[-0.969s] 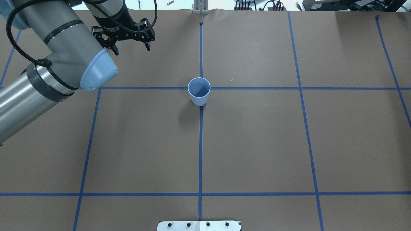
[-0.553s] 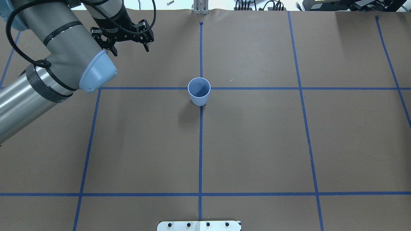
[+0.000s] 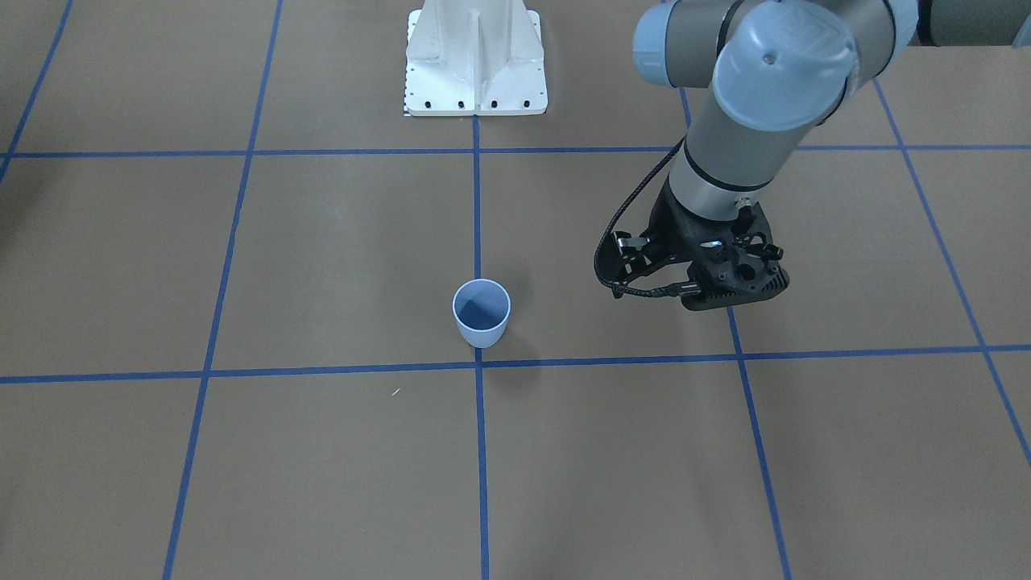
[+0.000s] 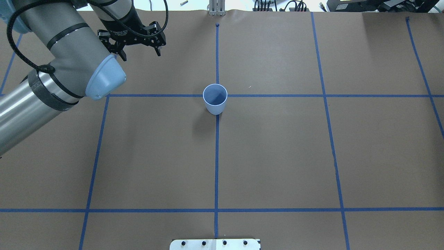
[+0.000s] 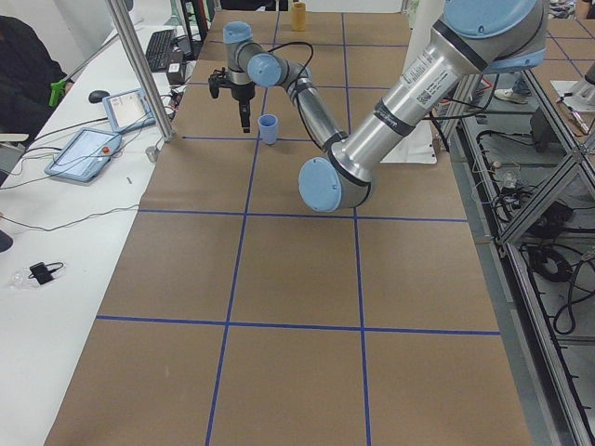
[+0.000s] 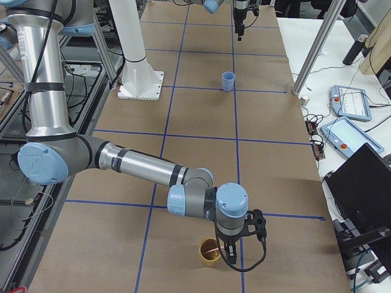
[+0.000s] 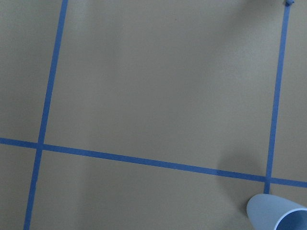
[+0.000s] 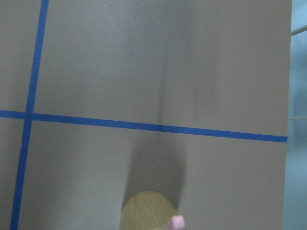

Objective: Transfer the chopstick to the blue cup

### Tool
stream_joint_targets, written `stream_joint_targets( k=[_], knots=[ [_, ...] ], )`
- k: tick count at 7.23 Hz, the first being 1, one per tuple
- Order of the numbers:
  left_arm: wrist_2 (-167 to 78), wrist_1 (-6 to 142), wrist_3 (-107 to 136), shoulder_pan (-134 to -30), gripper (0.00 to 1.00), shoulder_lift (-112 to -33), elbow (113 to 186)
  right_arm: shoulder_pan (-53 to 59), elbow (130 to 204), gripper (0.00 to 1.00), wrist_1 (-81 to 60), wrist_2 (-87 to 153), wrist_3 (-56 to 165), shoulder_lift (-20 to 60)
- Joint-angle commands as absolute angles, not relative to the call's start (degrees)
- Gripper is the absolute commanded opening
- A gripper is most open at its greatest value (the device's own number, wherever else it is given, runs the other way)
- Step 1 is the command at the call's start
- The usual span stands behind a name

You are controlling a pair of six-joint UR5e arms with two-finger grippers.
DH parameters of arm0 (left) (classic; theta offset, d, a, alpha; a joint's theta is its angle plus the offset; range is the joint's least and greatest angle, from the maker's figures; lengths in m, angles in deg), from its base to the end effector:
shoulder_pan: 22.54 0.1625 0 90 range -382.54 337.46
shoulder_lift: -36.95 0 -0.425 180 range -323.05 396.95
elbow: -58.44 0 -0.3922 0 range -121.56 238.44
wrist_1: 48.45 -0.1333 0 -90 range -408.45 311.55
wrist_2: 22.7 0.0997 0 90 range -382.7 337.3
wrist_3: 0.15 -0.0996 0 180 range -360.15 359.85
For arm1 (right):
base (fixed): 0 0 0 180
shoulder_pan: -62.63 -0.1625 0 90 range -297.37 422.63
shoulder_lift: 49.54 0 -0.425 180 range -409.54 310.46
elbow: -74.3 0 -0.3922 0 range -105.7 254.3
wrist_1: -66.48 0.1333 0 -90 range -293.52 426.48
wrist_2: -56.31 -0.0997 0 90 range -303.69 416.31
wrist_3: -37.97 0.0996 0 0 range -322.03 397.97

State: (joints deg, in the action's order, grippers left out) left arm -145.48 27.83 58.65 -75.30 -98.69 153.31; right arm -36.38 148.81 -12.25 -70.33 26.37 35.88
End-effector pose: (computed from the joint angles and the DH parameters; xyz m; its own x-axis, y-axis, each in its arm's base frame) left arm 0.3503 -0.5920 0.1643 0.6596 -0.1481 -0.7369 0.1536 0.9863 -0.0606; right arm 0.1543 -0.5013 0.7397 0.8084 -0.0791 0.5833 0.0061 0.9920 0.1262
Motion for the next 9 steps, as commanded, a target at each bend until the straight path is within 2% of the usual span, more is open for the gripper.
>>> stream_joint_targets(
  k=[1, 3, 7, 8, 9],
  knots=[
    [-145.48, 27.83, 58.65, -75.28, 0.99, -98.67, 153.36, -36.16, 146.65, 0.87, -9.83, -70.25, 26.46, 35.28],
    [-145.48, 27.92, 58.65, -75.36, 0.99, -97.88, 153.8, -35.98, 144.35, 0.85, -8.31, -70.42, 26.37, 34.84],
    [-145.48, 27.92, 58.56, -75.36, 0.99, -97.35, 153.8, -35.98, 144.35, 0.71, -8.4, -70.86, 26.46, 35.72],
    [-145.48, 27.92, 58.65, -75.36, 0.99, -97.35, 153.89, -35.98, 144.52, 0.63, -8.4, -70.95, 26.46, 35.72],
    [-145.48, 27.92, 58.65, -75.36, 0.99, -97.35, 153.89, -35.98, 144.44, 0.47, -8.4, -70.95, 26.46, 35.72]
  ],
)
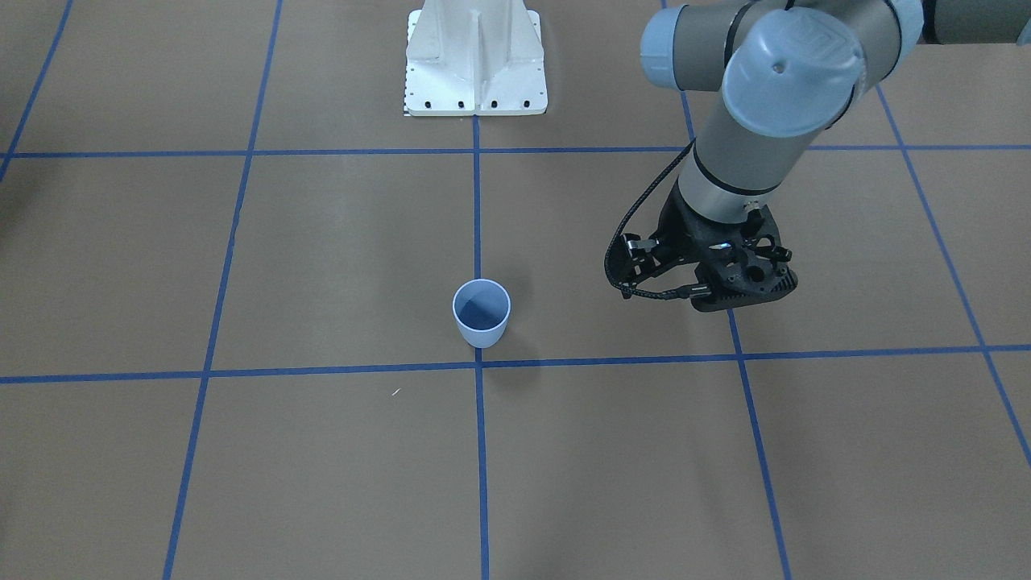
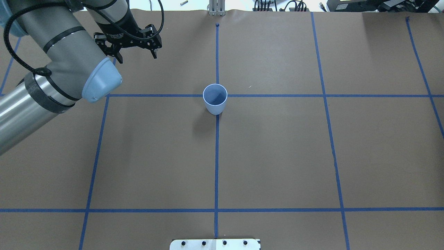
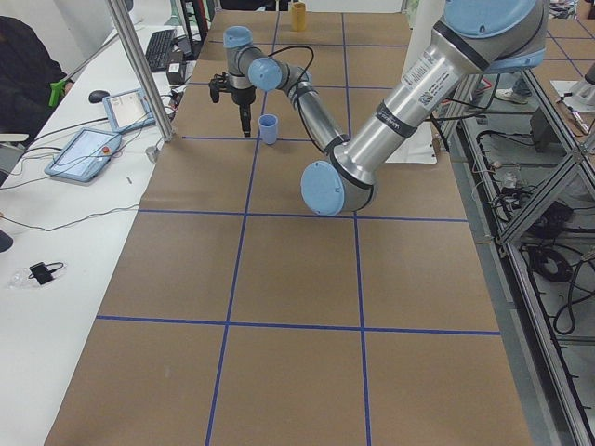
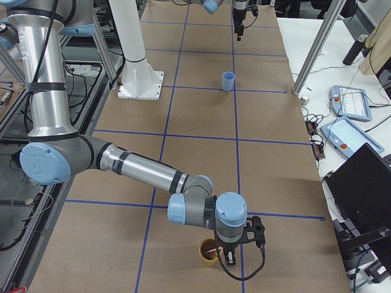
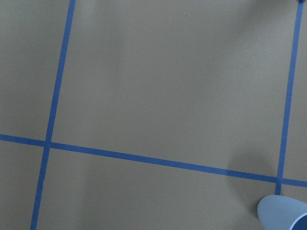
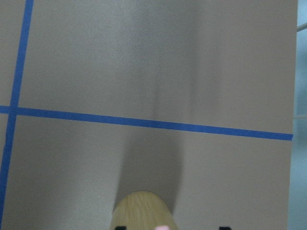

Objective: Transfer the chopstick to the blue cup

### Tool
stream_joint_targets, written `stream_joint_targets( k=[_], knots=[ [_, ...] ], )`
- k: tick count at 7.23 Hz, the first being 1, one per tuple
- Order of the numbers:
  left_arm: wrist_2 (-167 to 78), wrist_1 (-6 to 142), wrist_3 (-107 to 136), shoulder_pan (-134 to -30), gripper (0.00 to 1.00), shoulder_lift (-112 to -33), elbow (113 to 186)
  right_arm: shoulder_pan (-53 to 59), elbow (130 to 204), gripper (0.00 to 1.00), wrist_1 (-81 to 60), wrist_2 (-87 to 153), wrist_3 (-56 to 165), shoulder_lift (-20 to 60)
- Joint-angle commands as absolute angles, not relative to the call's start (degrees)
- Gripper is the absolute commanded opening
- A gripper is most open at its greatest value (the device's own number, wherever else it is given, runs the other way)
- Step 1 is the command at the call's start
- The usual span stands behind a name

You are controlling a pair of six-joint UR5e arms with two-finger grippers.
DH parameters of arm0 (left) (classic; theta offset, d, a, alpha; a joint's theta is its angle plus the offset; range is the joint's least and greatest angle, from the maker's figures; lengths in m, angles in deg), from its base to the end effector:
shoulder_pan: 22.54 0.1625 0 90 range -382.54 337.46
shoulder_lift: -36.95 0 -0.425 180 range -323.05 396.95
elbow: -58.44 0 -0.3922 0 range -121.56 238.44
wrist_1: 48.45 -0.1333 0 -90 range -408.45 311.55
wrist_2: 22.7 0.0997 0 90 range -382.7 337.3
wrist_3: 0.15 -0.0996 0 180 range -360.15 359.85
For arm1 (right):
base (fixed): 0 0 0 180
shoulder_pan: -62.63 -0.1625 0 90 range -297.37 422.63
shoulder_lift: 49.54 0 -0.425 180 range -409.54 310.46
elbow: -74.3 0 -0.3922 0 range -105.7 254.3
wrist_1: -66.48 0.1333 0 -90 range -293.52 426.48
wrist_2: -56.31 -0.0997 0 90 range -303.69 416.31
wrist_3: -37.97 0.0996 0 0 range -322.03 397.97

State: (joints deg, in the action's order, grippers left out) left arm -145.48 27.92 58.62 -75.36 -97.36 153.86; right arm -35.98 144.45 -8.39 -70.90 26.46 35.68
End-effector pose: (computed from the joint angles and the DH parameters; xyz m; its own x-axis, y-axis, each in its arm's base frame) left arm 0.3479 -0.5900 0.1763 0.6649 -0.1553 -0.7306 0.1548 0.9856 -0.0686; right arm 0.1492 -0.4972 0.7672 0.8016 -0.0811 0.5924 0.0104 0.9925 0.1217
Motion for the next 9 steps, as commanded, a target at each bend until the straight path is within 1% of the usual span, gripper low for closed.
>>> stream_joint_targets(
  k=[1, 2, 3, 4, 6, 9],
  knots=[
    [-145.48, 27.84, 58.65, -75.36, 0.99, -97.35, 153.89, -35.98, 144.61, 0.32, -8.4, -70.95, 26.46, 35.63],
    [-145.48, 27.83, 58.65, -75.36, 0.99, -97.35, 153.8, -35.89, 144.96, 0.16, -8.4, -70.95, 26.46, 35.63],
    [-145.39, 27.83, 58.57, -75.36, 0.99, -97.35, 153.8, -35.89, 145.66, 0.03, -8.31, -71.13, 26.37, 35.63],
    [-145.48, 27.83, 58.56, -75.45, 0.99, -97.0, 153.89, -35.98, 146.62, 0.0, -8.4, -71.3, 26.37, 35.63],
    [-145.48, 27.83, 58.65, -75.63, 0.99, -96.82, 153.98, -36.07, 150.31, 0.0, -9.1, -71.22, 26.19, 36.15],
    [-145.48, 27.83, 58.65, -75.63, 0.99, -96.82, 154.07, -37.64, 150.94, 0.0, -9.1, -72.09, 26.11, 36.6]
  ],
)
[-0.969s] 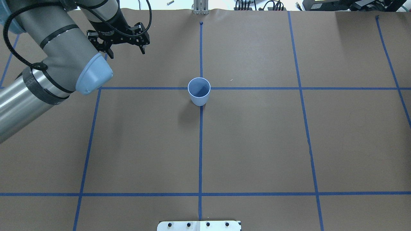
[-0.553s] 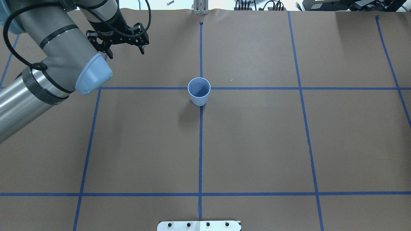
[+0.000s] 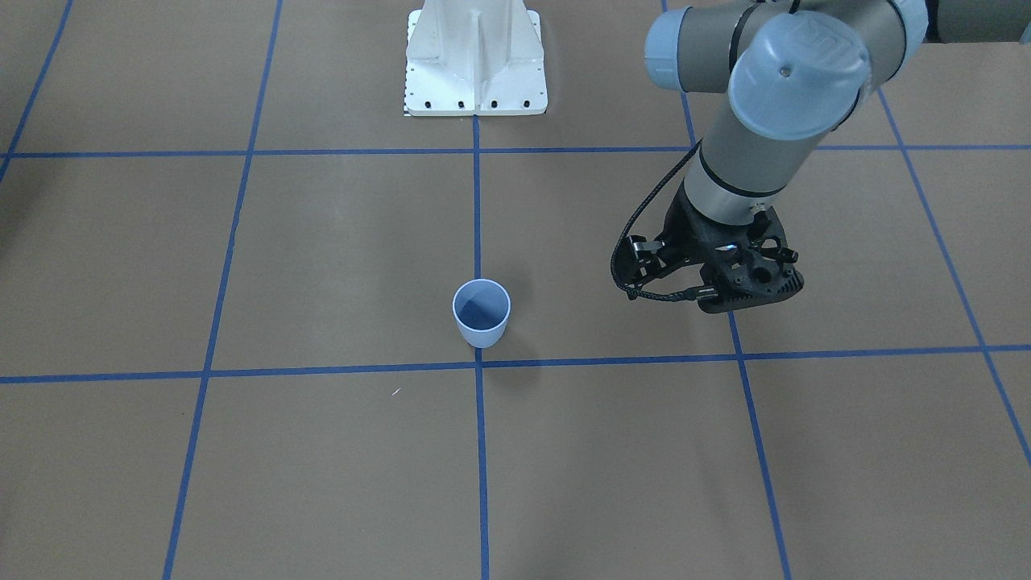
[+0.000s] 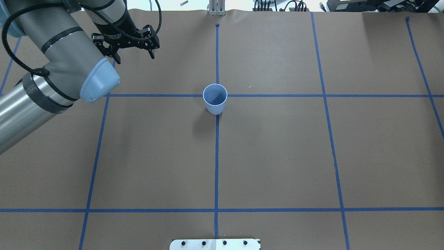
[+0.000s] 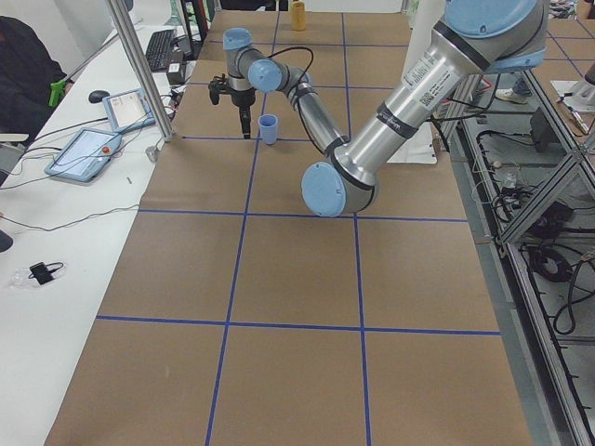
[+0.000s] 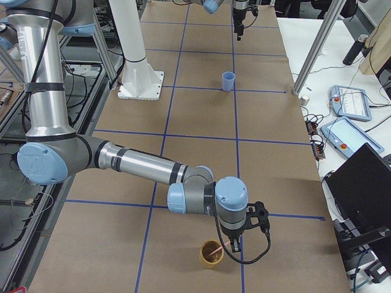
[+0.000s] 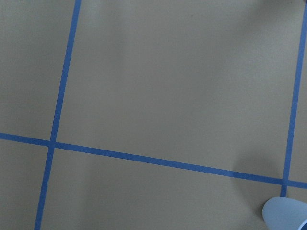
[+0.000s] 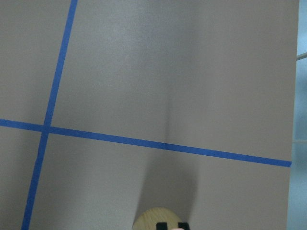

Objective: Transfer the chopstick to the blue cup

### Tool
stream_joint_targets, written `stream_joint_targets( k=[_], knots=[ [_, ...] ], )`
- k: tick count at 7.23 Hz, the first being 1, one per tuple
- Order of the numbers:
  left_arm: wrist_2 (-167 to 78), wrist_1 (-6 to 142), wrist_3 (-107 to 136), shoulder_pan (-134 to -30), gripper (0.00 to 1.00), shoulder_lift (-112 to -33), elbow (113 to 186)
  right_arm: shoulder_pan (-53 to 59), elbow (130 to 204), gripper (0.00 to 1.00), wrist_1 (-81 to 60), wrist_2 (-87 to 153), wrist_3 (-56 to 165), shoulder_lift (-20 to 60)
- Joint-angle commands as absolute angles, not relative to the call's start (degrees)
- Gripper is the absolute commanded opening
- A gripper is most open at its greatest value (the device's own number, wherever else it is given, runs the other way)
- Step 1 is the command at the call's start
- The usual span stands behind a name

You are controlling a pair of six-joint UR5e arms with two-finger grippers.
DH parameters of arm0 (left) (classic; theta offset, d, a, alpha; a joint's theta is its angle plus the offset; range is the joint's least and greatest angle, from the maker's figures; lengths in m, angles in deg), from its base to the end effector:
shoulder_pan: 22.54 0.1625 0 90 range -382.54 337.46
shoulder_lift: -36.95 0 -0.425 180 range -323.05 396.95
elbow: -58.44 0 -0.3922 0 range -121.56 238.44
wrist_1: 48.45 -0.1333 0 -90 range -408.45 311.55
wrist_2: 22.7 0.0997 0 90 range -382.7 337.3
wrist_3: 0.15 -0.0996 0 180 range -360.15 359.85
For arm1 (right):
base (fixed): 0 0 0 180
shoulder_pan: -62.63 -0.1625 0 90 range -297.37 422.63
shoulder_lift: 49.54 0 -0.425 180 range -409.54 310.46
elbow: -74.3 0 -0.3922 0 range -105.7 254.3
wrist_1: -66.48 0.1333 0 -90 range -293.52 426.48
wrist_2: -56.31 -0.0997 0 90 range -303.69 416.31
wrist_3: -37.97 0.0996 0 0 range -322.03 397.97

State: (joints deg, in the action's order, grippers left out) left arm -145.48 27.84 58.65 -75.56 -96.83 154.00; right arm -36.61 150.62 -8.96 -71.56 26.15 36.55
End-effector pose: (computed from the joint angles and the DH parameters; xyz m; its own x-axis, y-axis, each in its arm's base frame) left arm 0.3453 -0.5905 0.1818 0.6679 -0.1629 -0.7263 0.1589 0.9845 -0.0746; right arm 0.1549 -0.5031 0.7231 0.8035 -0.1269 0.5817 0.0047 0.9783 0.2070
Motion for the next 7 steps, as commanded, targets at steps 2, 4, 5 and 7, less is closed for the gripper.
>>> stream_joint_targets(
  k=[2, 4, 5, 7],
  knots=[
    [-145.57, 27.83, 58.74, -75.54, 0.99, -96.82, 154.07, -40.28, 154.0, 0.0, -12.85, -72.71, 26.11, 36.51],
    [-145.57, 27.83, 58.83, -75.54, 0.99, -96.65, 154.24, -42.65, 160.23, 0.0, -19.36, -73.24, 26.11, 35.81],
    [-145.57, 27.83, 58.83, -75.54, 0.99, -96.64, 154.24, -43.7, 162.78, 0.0, -20.95, -73.24, 26.11, 35.37],
    [-145.57, 27.83, 58.83, -75.54, 0.99, -96.64, 154.33, -44.15, 165.53, 0.0, -30.05, -73.24, 26.11, 28.65]
  ],
)
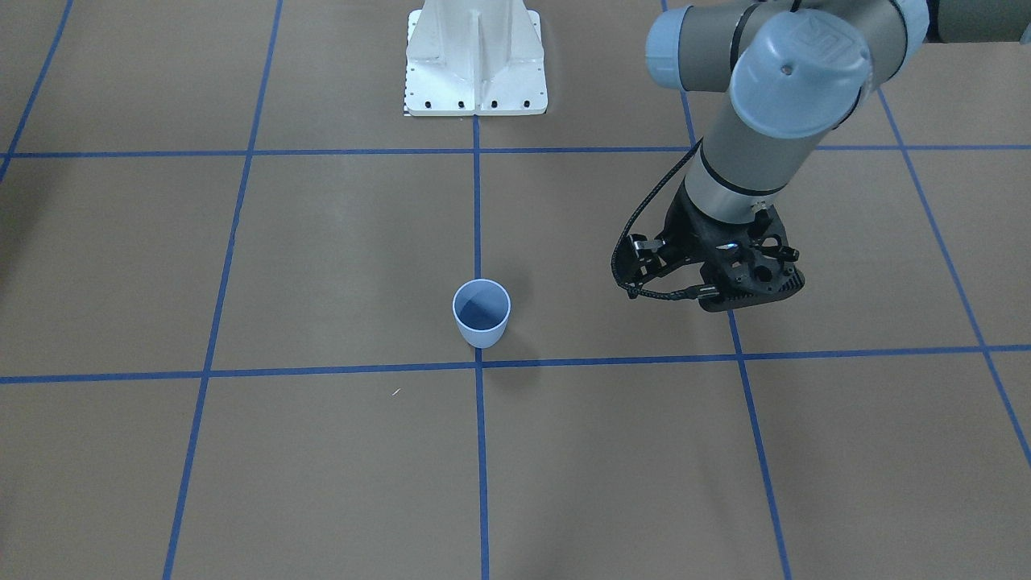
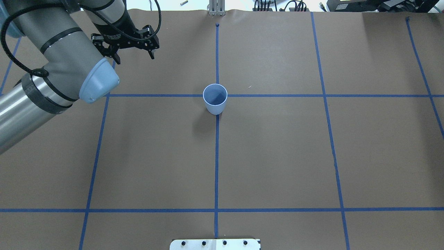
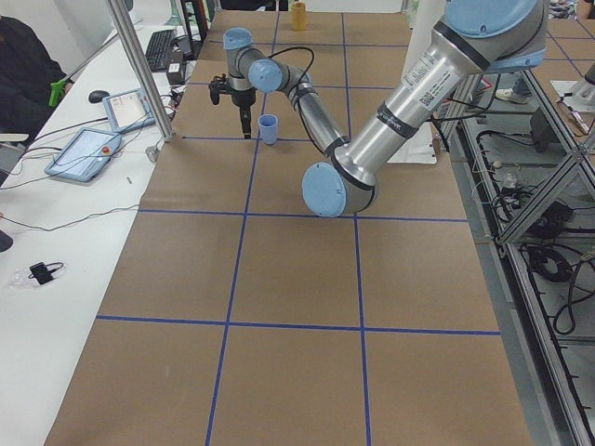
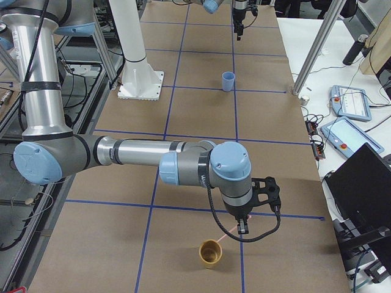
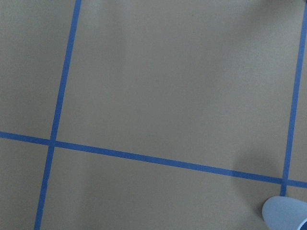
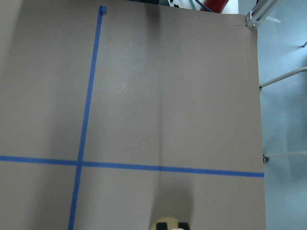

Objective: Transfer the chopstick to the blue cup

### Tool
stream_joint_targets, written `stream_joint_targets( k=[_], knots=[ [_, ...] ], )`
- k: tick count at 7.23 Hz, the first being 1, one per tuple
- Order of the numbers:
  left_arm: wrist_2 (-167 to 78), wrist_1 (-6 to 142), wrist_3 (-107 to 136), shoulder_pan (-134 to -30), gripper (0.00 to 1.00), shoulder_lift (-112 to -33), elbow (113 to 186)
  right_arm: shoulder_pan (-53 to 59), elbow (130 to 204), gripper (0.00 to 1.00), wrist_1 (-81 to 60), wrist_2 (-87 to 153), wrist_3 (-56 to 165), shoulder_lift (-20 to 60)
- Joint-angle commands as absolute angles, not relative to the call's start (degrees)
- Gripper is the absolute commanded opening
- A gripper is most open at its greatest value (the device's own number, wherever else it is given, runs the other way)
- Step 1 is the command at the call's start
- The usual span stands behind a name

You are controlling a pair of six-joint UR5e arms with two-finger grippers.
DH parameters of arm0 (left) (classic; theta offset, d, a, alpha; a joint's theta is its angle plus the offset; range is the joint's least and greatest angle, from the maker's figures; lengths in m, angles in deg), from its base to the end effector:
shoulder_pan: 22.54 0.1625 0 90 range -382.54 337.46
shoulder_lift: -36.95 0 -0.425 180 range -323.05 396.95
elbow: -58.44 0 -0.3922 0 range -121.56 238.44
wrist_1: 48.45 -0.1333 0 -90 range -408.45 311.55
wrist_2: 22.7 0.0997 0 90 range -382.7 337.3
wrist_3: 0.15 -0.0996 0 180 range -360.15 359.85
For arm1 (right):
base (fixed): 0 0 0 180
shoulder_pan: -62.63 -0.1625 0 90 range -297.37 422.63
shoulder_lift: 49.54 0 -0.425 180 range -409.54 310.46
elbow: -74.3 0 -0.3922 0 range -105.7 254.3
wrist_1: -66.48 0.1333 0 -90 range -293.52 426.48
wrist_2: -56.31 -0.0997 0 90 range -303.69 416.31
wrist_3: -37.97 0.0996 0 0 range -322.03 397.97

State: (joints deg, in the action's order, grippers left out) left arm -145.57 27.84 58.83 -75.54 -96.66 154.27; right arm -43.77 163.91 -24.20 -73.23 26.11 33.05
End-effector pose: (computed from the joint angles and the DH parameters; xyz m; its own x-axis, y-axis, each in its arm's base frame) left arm 0.3447 -0.5891 0.1819 0.6661 -0.1647 -0.7275 0.1596 0.9842 -0.0766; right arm 0.2228 -0.5095 0.6013 0.8011 -0.0489 0.5965 -0.1185 0.9640 0.2381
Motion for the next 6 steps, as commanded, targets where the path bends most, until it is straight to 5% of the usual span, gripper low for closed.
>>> stream_joint_targets(
  k=[1, 6],
  knots=[
    [-145.57, 27.83, 58.83, -75.63, 0.99, -96.64, 154.42, -43.46, 165.36, 0.0, -36.55, -73.06, 26.37, 22.68],
    [-146.09, 27.92, 56.91, -79.23, 0.99, -94.37, 157.48, -22.85, 170.07, 0.0, -41.1, -78.16, 61.32, 6.57]
  ],
)
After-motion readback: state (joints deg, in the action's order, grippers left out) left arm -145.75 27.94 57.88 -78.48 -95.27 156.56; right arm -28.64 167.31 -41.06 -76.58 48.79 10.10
